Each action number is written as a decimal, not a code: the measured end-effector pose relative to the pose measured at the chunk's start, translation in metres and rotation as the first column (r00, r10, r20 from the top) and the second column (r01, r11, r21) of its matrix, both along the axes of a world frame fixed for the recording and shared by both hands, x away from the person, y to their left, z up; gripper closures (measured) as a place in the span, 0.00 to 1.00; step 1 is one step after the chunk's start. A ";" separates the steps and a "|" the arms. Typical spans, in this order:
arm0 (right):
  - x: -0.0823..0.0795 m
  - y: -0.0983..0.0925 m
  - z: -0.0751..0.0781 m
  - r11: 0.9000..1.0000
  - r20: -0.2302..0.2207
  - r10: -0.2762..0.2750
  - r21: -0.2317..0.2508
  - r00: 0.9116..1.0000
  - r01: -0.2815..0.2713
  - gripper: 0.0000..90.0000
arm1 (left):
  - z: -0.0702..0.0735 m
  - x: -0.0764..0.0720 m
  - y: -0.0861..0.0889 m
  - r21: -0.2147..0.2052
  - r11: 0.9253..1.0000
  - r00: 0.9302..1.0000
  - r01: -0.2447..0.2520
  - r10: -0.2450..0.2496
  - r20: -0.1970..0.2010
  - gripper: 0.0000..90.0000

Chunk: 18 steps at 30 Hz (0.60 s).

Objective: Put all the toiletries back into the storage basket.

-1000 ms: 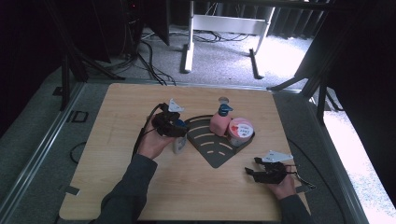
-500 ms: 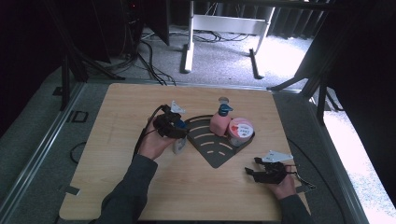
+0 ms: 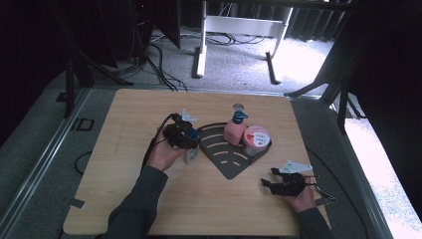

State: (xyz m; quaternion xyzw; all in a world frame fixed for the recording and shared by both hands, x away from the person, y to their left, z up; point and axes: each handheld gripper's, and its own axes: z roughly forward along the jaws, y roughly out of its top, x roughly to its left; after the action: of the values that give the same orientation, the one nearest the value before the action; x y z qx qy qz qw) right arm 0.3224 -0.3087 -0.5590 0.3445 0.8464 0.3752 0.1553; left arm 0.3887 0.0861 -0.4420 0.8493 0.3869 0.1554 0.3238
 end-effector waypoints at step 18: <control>0.000 0.000 0.000 1.000 0.000 0.000 0.000 1.000 0.000 0.38 | -0.010 0.003 -0.003 0.028 0.999 0.998 0.021 -0.020 -0.053 0.58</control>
State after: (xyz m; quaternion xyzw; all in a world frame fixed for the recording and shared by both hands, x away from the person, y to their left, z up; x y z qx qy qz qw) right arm 0.3224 -0.3087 -0.5590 0.3444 0.8465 0.3752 0.1552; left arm 0.3919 0.0826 -0.4522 0.8616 0.3842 0.1350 0.3031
